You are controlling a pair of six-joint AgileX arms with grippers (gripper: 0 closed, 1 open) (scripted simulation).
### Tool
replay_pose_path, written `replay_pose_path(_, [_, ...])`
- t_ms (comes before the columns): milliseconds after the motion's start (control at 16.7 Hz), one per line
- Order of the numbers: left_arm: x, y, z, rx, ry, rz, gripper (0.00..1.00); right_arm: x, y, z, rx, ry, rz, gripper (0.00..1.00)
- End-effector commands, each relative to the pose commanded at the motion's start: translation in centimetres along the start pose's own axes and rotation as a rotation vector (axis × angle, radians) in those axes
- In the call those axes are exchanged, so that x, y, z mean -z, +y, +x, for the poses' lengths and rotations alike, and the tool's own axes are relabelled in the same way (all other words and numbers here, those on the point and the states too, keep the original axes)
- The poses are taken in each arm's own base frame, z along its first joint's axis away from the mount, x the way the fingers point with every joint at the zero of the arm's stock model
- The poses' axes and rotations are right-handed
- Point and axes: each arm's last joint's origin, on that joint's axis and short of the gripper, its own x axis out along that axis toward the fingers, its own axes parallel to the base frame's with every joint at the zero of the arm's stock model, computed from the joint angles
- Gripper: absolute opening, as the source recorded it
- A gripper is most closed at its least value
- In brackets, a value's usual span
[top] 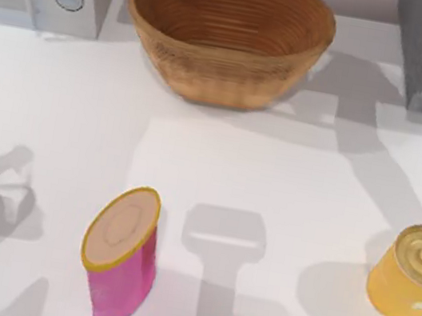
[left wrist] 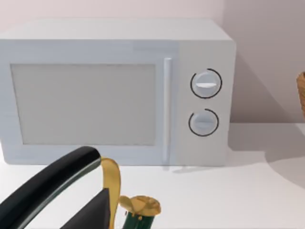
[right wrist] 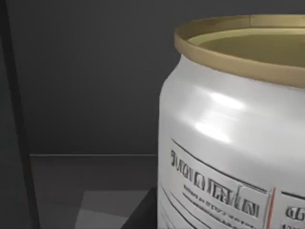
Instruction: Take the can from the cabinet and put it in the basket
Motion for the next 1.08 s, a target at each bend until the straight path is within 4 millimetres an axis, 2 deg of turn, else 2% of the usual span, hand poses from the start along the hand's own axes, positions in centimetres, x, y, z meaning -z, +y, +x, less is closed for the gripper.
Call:
replay_pose_path(120, [0.0, 0.0, 0.0, 0.000, 0.000, 0.000, 1.00, -0.9, -0.8, -3.6, -0.001, 0.000, 0.002, 0.00])
replay_pose_path(240, [0.0, 0.0, 0.0, 0.000, 0.000, 0.000, 1.00, -1.2, -1.2, -5.1, 0.000, 0.001, 0.002, 0.00])
replay_pose_path(600, [0.0, 0.0, 0.0, 0.000, 0.000, 0.000, 1.00, -1.0, -1.3, -5.0, 0.002, 0.004, 0.001, 0.00])
replay_pose_path(780, [0.0, 0.0, 0.0, 0.000, 0.000, 0.000, 1.00, -0.3, -2.5, -5.6, -0.001, -0.005, 0.009, 0.00])
replay_pose_path(960, [0.0, 0.0, 0.0, 0.000, 0.000, 0.000, 1.00, 1.8, -4.5, -6.4, -0.002, -0.006, 0.009, 0.00])
replay_pose_path(1080, [0.0, 0.0, 0.0, 0.000, 0.000, 0.000, 1.00, 4.4, -5.9, -7.1, -0.002, 0.006, 0.000, 0.00])
